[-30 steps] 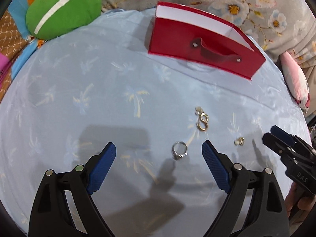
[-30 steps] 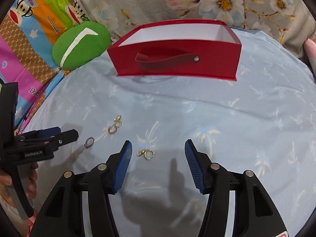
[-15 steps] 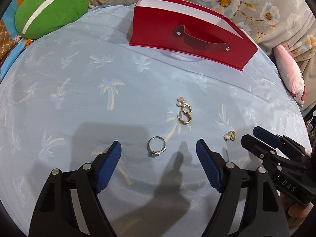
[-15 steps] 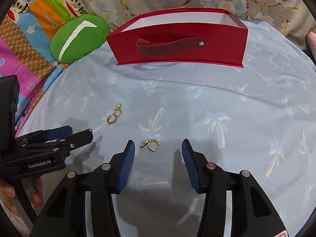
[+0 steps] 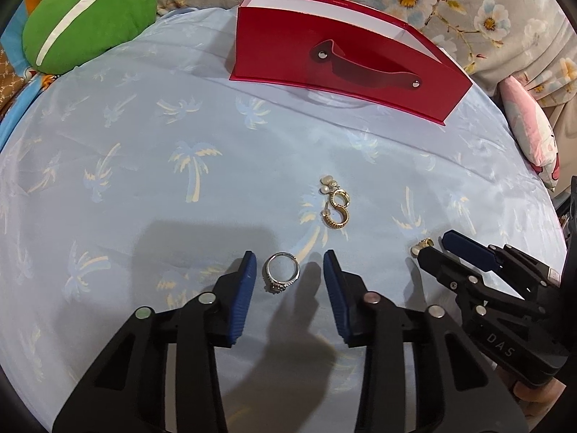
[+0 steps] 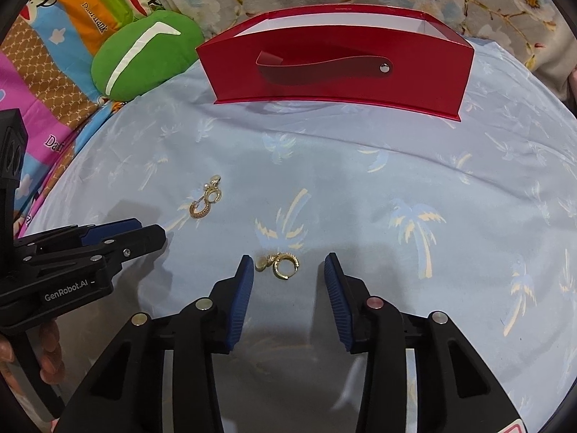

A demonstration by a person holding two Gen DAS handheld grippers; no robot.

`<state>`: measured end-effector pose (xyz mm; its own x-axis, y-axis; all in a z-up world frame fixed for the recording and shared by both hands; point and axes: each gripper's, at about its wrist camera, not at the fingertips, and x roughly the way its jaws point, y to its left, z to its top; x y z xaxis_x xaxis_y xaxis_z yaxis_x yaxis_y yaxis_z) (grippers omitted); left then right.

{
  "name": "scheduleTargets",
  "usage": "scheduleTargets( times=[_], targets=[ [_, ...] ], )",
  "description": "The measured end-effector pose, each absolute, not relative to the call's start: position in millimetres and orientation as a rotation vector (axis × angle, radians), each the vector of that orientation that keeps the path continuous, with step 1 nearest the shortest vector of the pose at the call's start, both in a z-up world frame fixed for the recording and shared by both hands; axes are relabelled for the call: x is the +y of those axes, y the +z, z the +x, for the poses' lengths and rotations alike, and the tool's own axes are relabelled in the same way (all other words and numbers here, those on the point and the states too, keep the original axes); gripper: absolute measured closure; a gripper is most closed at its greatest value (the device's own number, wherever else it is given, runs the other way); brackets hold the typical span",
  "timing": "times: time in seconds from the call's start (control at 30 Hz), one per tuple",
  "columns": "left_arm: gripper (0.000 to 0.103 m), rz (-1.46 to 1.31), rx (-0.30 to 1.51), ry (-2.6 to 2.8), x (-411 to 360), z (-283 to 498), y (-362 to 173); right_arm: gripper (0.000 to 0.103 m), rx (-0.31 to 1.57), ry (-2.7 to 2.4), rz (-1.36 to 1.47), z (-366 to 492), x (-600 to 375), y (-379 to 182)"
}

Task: Organize jewelry
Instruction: 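Grasp the small gold earring with the right gripper while the left gripper grasps the silver ring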

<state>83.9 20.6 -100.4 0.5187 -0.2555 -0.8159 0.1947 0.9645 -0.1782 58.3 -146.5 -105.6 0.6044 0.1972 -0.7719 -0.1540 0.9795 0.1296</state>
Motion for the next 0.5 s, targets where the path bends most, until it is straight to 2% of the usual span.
scheduleTargets(
  times=[0.17, 0.3, 0.5],
  targets=[
    [0.089, -0.068, 0.997, -0.293, 19.6, 84.1, -101.3, 0.085, 0.892, 0.194, 0.012, 59.8, -141.3, -106.7],
    [0.099, -0.076, 1.006, -0.318, 18.2, 82.8, -102.2, 0.085, 0.893, 0.195, 0.013, 59.2, -142.3, -106.6],
    [0.102, -0.102, 0.993, -0.331, 22.5, 78.5, -93.9, 0.086, 0.869, 0.191, 0.047, 54.1, -149.8, -96.7]
  ],
)
